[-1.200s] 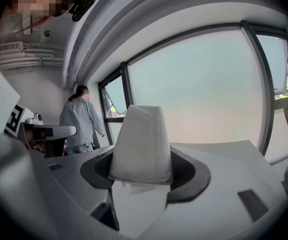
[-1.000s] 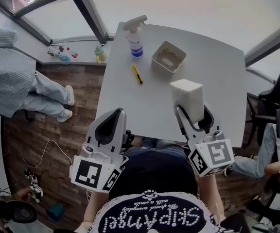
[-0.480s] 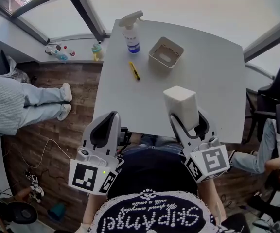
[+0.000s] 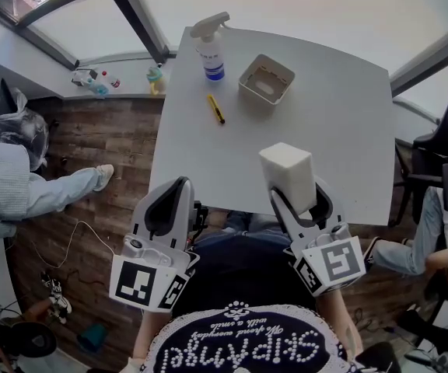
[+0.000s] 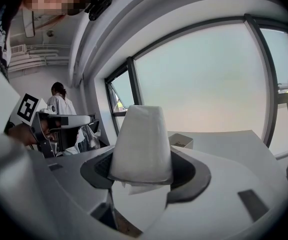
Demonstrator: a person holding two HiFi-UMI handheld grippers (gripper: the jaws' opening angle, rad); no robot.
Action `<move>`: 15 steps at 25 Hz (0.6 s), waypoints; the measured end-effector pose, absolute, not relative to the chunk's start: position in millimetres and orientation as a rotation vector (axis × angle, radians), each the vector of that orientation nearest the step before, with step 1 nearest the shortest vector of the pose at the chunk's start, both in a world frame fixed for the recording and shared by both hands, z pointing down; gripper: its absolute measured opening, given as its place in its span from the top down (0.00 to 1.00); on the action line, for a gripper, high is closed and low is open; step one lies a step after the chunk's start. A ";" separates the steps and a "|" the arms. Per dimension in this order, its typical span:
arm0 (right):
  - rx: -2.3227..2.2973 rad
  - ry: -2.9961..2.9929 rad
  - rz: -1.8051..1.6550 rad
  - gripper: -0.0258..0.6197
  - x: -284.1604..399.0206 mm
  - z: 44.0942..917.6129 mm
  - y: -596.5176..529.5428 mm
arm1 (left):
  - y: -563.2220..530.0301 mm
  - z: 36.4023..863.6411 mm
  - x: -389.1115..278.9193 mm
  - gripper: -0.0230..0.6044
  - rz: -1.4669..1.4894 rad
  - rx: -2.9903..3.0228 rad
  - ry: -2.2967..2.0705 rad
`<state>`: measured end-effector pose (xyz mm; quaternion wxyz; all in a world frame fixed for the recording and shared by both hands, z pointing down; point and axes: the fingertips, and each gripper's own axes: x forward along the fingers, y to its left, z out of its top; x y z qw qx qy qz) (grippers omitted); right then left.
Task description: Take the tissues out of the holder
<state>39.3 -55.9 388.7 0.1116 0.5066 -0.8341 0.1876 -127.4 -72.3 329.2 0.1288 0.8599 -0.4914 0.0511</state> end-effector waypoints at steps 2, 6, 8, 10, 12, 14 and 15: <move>1.489 -2.447 0.556 0.54 38.5 390.3 -53.5 | -71.9 328.3 -126.0 0.96 0.141 2.507 -1.421; 1.504 -2.437 0.563 0.54 39.2 391.2 -49.6 | -71.5 326.6 -122.1 0.96 0.131 2.524 -1.400; 1.505 -2.435 0.556 0.54 38.9 390.3 -47.2 | -70.1 325.8 -121.9 0.96 0.128 2.527 -1.394; 1.505 -2.436 0.549 0.54 38.6 389.2 -45.5 | -68.7 325.3 -122.7 0.96 0.127 2.527 -1.393; 1.508 -2.435 0.548 0.54 39.8 389.3 -44.3 | -68.2 325.4 -123.1 0.96 0.125 2.525 -1.396; 1.513 -2.433 0.558 0.54 41.5 390.7 -42.8 | -67.8 325.0 -123.0 0.96 0.121 2.521 -1.400; 1.516 -2.432 0.563 0.54 42.2 391.3 -42.0 | -67.6 324.3 -122.6 0.96 0.118 2.522 -1.401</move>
